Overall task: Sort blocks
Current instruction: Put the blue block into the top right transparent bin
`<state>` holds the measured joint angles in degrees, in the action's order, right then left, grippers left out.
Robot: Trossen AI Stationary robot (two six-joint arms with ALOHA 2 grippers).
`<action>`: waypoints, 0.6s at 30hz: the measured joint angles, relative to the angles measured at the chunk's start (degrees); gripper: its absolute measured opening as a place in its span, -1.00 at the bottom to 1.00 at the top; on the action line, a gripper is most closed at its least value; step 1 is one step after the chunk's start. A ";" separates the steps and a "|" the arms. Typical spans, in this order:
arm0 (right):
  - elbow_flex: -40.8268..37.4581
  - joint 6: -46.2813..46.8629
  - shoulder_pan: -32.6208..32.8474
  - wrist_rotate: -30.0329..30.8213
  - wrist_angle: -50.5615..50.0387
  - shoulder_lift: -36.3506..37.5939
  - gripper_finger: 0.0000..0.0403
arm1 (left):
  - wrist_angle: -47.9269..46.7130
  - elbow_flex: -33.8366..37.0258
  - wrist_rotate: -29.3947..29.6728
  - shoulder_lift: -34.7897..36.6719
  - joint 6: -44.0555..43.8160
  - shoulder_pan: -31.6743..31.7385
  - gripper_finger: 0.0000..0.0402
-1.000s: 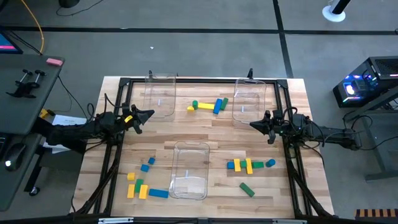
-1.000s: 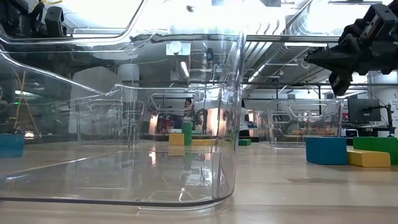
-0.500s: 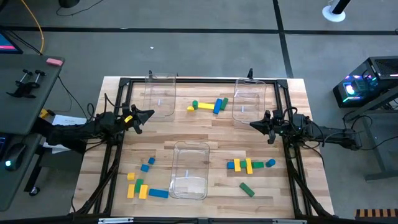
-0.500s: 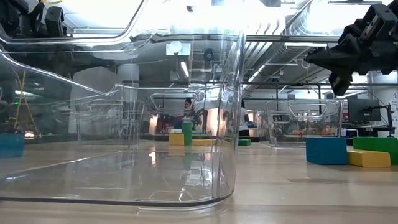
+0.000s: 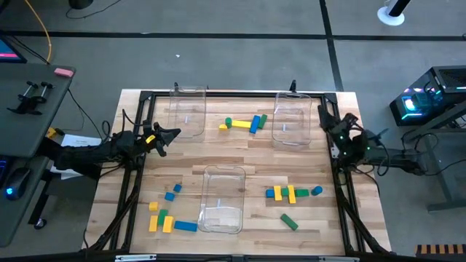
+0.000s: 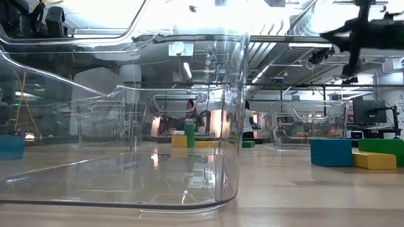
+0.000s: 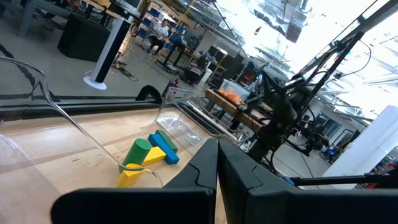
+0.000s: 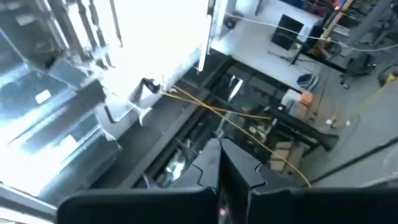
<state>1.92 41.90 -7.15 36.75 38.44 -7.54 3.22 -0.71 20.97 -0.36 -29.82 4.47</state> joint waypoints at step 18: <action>55.29 -1.89 18.93 -58.03 -101.07 -44.03 -0.94 | 0.01 0.00 0.00 0.00 -0.02 0.00 -1.00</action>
<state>57.21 40.02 11.78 -21.28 -62.63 -51.58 3.24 -0.71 20.97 -0.36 -29.85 4.47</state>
